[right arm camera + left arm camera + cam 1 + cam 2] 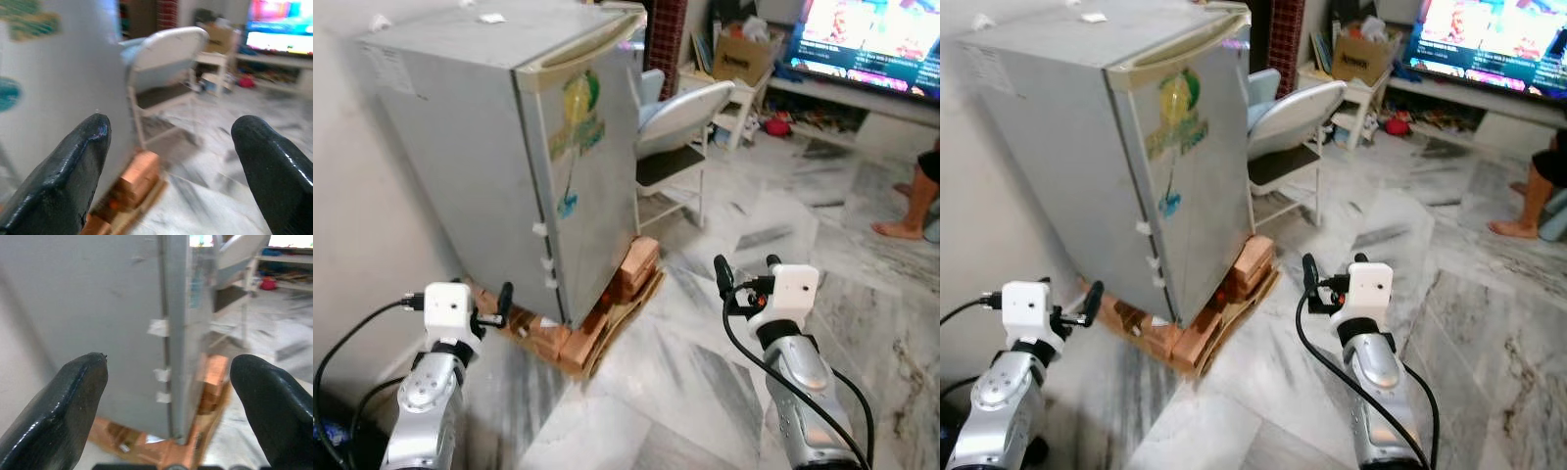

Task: Restocking fridge

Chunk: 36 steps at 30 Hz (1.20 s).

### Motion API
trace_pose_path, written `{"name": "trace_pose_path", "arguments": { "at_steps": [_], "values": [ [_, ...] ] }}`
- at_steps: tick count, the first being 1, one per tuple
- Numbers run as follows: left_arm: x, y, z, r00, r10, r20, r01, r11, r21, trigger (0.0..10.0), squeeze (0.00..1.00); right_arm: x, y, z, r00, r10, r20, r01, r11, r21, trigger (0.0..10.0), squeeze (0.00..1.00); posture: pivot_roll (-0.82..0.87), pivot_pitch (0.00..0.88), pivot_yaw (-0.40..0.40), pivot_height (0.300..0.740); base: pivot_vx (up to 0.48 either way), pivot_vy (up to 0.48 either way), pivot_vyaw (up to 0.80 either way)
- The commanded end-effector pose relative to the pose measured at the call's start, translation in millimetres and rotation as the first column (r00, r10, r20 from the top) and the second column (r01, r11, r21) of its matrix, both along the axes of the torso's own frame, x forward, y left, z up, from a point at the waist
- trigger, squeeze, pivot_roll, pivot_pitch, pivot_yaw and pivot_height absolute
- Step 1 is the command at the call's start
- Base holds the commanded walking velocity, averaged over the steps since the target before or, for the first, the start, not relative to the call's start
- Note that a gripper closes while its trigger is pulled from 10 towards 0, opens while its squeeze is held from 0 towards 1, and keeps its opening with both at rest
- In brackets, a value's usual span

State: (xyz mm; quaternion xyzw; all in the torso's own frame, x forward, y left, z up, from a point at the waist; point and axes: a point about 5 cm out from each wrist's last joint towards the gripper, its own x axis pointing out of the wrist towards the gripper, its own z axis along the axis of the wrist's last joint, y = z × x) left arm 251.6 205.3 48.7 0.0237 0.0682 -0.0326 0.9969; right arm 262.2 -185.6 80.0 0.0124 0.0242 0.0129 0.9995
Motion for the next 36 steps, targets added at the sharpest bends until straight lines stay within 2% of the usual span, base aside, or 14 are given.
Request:
{"name": "trace_pose_path", "arguments": {
  "at_steps": [1,12,19,28,36],
  "values": [
    [2.0,2.6,3.6,1.0,-0.001,0.011,0.001,1.0,0.019,10.0,0.0,4.3,3.3,7.0,1.0,0.005,0.022,-0.005,1.0,0.002,10.0,0.0,0.01,0.0,-0.012,0.74,0.412,0.24,-0.8],
    [0.5,-0.9,2.9,1.0,-0.006,0.018,0.006,1.0,0.015,10.0,0.0,6.3,8.3,8.7,0.999,0.023,0.024,-0.023,1.0,0.005,10.0,0.0,0.01,0.0,-0.017,0.74,0.409,0.065,-0.8],
    [0.3,-0.9,2.1,1.0,-0.004,0.017,0.004,1.0,0.02,10.0,0.0,5.3,9.0,8.3,0.999,0.027,0.02,-0.027,1.0,0.001,10.0,0.0,0.0,0.0,-0.016,0.74,0.0,0.0,-0.8],
    [-5.1,4.6,-2.3,1.0,0.018,0.001,-0.018,0.999,0.034,10.0,0.0,-0.9,9.6,5.2,0.999,0.032,0.01,-0.032,0.999,-0.005,10.0,0.0,-0.01,0.0,-0.013,0.74,0.0,0.0,-0.09],
    [-15.4,19.0,-7.0,0.999,0.046,-0.026,-0.044,0.997,0.063,10.0,0.0,-2.3,10.1,4.8,0.999,0.033,0.004,-0.033,0.999,-0.006,10.0,0.0,-0.01,0.0,-0.006,0.74,0.0,0.0,0.0]
  ]
}}
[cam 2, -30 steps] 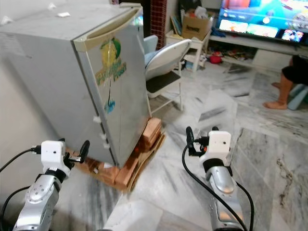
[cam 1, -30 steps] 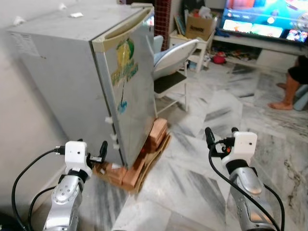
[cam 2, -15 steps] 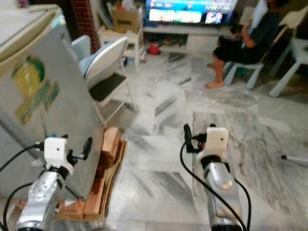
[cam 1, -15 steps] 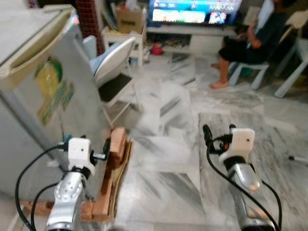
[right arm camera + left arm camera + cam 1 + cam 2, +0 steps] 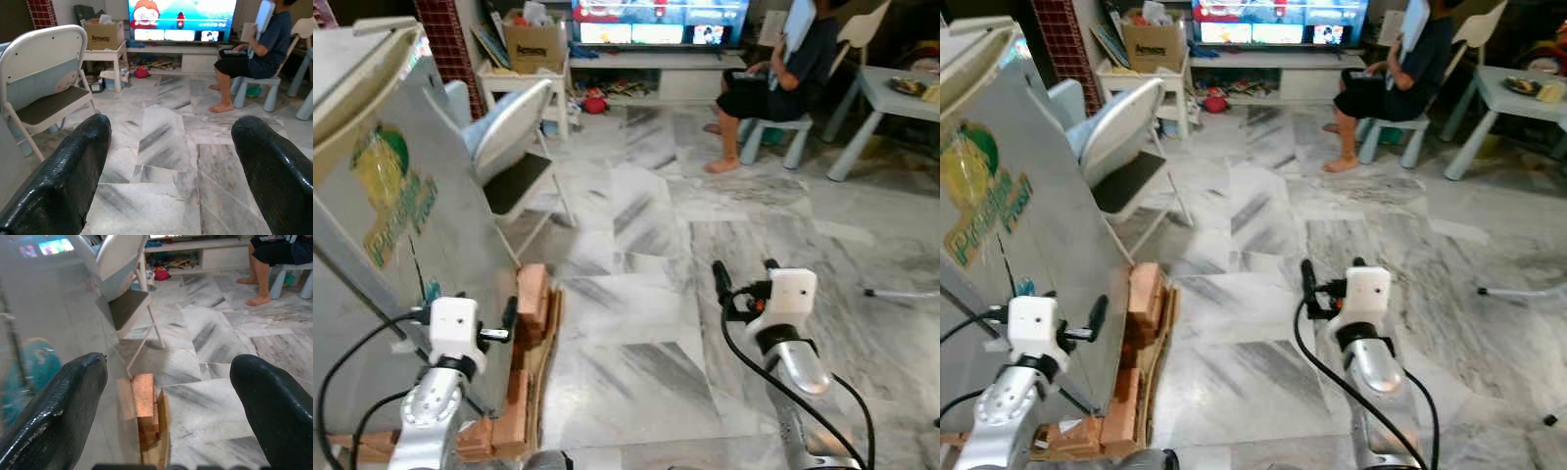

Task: Restocking fridge

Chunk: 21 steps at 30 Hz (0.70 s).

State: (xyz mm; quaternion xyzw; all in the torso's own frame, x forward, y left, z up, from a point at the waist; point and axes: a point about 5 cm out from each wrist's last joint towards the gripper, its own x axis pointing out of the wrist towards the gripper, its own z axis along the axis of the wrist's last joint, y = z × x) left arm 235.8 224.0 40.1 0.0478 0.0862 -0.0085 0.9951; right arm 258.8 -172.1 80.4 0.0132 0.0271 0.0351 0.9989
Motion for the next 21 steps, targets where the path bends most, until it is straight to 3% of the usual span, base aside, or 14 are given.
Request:
{"name": "trace_pose_path", "arguments": {
  "at_steps": [1,7,21],
  "values": [
    [-1.3,2.7,1.1,1.0,0.007,0.004,-0.007,1.0,0.016,10.0,0.0,1.0,-3.7,3.8,1.0,-0.01,0.008,0.01,1.0,-0.005,10.0,0.0,-0.01,0.0,-0.006,0.74,0.0,0.0,0.0],
    [-2.9,25.5,-0.5,0.989,0.15,0.0,-0.15,0.988,0.035,10.0,0.0,1.1,-2.5,5.0,1.0,0.017,0.012,-0.017,1.0,0.001,10.0,0.0,-0.01,0.0,-0.007,0.74,0.0,0.0,0.0],
    [-3.3,30.5,4.2,0.991,0.135,0.011,-0.135,0.989,0.061,10.0,0.0,5.1,1.4,7.1,0.999,0.044,0.023,-0.045,0.999,0.014,10.0,0.0,0.01,0.0,-0.003,0.74,0.0,0.0,0.0]
  ]
}}
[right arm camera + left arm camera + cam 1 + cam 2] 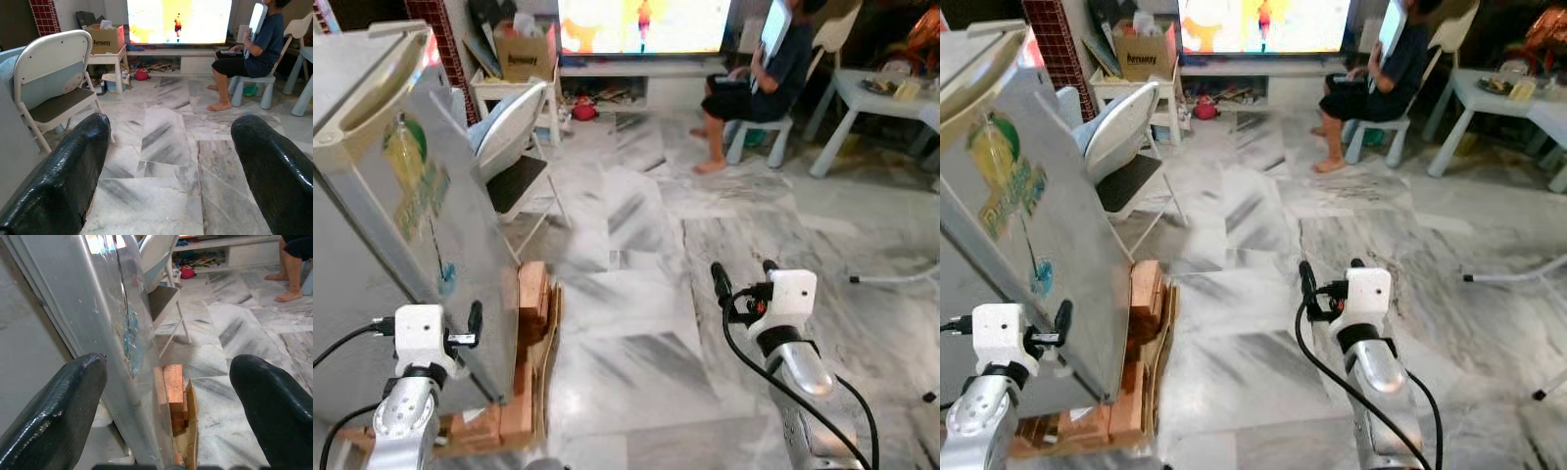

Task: Restocking fridge

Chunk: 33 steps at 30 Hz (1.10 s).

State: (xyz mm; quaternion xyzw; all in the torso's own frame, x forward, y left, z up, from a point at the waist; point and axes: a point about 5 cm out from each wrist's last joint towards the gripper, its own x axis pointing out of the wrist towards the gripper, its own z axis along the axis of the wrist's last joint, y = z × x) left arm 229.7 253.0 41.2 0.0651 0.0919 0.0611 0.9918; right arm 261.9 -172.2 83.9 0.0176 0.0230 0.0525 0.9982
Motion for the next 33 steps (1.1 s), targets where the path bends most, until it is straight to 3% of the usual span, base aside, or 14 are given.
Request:
{"name": "trace_pose_path", "arguments": {
  "at_steps": [1,9,16,21,30,33],
  "values": [
    [5.1,4.6,2.7,1.0,0.021,0.006,-0.021,1.0,0.017,10.0,0.0,2.2,4.3,4.5,0.999,0.031,0.022,-0.032,0.999,0.004,10.0,0.0,0.01,0.0,-0.005,0.74,0.0,0.0,0.0],
    [16.7,11.5,7.6,0.998,0.058,0.017,-0.059,0.998,0.019,10.0,0.0,2.1,4.4,7.0,0.998,0.049,0.034,-0.049,0.999,-0.003,10.0,0.0,0.0,0.0,-0.008,0.74,0.0,0.0,0.5],
    [37.7,4.8,15.8,0.999,0.006,0.039,-0.005,1.0,-0.013,10.0,0.0,0.7,1.2,6.5,0.999,0.036,0.025,-0.036,0.999,0.004,10.0,0.0,-0.01,0.0,-0.012,0.74,0.0,0.0,0.0],
    [45.2,-1.1,22.6,0.997,-0.037,0.071,0.04,0.999,-0.036,10.0,0.0,-0.5,0.7,6.1,0.999,0.034,0.024,-0.034,0.999,0.003,10.0,0.0,-0.02,0.0,-0.009,0.74,0.0,0.0,0.0],
    [28.6,-8.4,26.2,0.992,-0.069,0.107,0.074,0.996,-0.043,10.0,0.0,-2.5,-3.2,7.0,0.999,0.022,0.03,-0.022,1.0,-0.007,10.0,0.0,-0.01,0.0,-0.008,0.74,0.0,0.0,0.0],
    [18.8,-14.4,21.0,0.991,-0.091,0.096,0.096,0.994,-0.058,10.0,0.0,-4.0,-0.9,6.7,0.999,0.027,0.032,-0.027,1.0,-0.006,10.0,0.0,-0.01,0.0,-0.013,0.74,0.0,0.0,0.8]
  ]
}}
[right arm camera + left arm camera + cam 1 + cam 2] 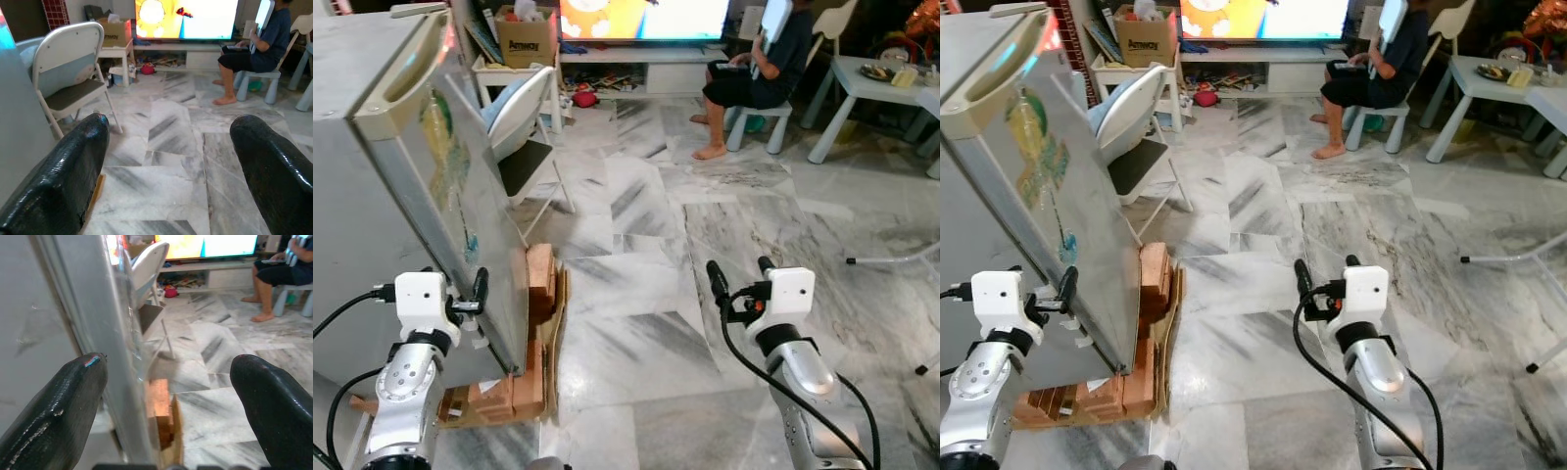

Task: Restocking fridge

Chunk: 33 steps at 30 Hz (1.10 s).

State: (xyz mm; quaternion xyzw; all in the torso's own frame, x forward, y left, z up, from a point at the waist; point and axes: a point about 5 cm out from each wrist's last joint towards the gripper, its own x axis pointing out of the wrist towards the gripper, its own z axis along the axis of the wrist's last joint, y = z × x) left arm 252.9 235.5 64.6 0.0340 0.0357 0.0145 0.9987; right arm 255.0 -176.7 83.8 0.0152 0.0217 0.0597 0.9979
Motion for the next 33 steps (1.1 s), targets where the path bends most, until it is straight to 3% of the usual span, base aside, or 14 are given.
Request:
{"name": "trace_pose_path", "arguments": {
  "at_steps": [1,7,16,22,33],
  "values": [
    [-6.3,1.5,-4.3,1.0,-0.004,-0.022,0.004,1.0,-0.001,10.0,0.0,3.0,5.1,6.0,1.0,0.018,0.025,-0.018,1.0,0.002,10.0,0.0,-0.01,0.0,-0.015,0.74,0.0,0.0,0.73],
    [-7.3,0.6,-4.3,0.999,0.008,-0.032,-0.008,1.0,-0.003,10.0,0.0,4.4,5.0,6.2,1.0,0.016,0.023,-0.016,1.0,0.005,10.0,0.0,-0.01,0.0,-0.019,0.74,0.0,0.0,0.12],
    [6.2,-0.1,-6.4,0.999,-0.004,-0.05,0.004,1.0,-0.004,10.0,0.0,3.7,3.6,6.5,1.0,0.013,0.018,-0.013,1.0,-0.004,10.0,0.0,-0.02,0.0,-0.025,0.74,0.0,0.0,0.0],
    [29.8,1.7,-4.5,0.998,0.036,-0.048,-0.035,0.999,0.012,10.0,0.0,-3.3,3.7,5.6,1.0,0.02,0.0,-0.02,1.0,-0.012,10.0,0.0,-0.05,0.025,-0.043,0.74,0.0,0.0,0.0],
    [55.2,13.5,2.8,0.99,0.128,-0.05,-0.127,0.992,0.022,10.0,0.0,-11.3,-4.2,8.5,1.0,0.009,-0.01,-0.009,1.0,-0.03,10.0,0.0,-0.08,0.048,-0.045,0.74,0.0,0.0,0.0]
  ]
}}
